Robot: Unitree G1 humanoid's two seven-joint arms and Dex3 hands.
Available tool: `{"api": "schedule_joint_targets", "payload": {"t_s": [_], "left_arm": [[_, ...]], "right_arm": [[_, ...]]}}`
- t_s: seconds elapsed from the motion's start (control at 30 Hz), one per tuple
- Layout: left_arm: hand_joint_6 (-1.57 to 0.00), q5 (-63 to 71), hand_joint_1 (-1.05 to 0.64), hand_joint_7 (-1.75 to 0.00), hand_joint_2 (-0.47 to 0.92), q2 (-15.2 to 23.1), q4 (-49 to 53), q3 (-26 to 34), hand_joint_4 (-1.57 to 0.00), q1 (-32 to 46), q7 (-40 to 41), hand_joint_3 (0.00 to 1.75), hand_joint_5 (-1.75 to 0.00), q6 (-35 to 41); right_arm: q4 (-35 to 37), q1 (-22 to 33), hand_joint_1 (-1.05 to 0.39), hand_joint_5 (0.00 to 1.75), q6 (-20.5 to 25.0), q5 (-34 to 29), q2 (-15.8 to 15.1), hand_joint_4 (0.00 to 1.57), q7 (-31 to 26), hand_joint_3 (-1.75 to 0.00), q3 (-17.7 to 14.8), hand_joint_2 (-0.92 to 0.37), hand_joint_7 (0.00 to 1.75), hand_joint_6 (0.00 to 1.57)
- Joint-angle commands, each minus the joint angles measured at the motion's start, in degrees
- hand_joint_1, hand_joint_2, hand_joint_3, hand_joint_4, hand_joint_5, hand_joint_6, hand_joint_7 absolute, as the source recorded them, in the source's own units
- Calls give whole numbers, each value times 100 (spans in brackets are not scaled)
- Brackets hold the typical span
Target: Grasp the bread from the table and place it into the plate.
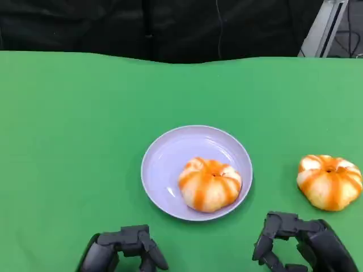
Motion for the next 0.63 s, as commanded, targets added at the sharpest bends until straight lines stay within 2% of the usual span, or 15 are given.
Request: {"api": "schedule_joint_targets", "payload": {"t_s": [0.03, 0.33, 0.63], "left_arm": [[-95, 29, -12, -128, 42, 118, 127, -59, -94, -86, 171, 134, -156, -124], [-95, -271, -9, -126, 46, 189, 108, -164, -92, -181, 75, 129, -157, 0], [-95, -343, -9, -125, 45, 243, 90, -184, -92, -205, 125, 128, -155, 51]], "right_arm": [[-60, 3, -25, 158, 37, 18, -76, 80, -6, -92, -32, -61, 132, 80], [70, -30, -24, 161, -96, -5, -74, 79, -8, -92, -40, -61, 133, 80], [33, -11, -24, 158, -42, 0, -85, 80, 15, -93, -29, -61, 133, 79]]}}
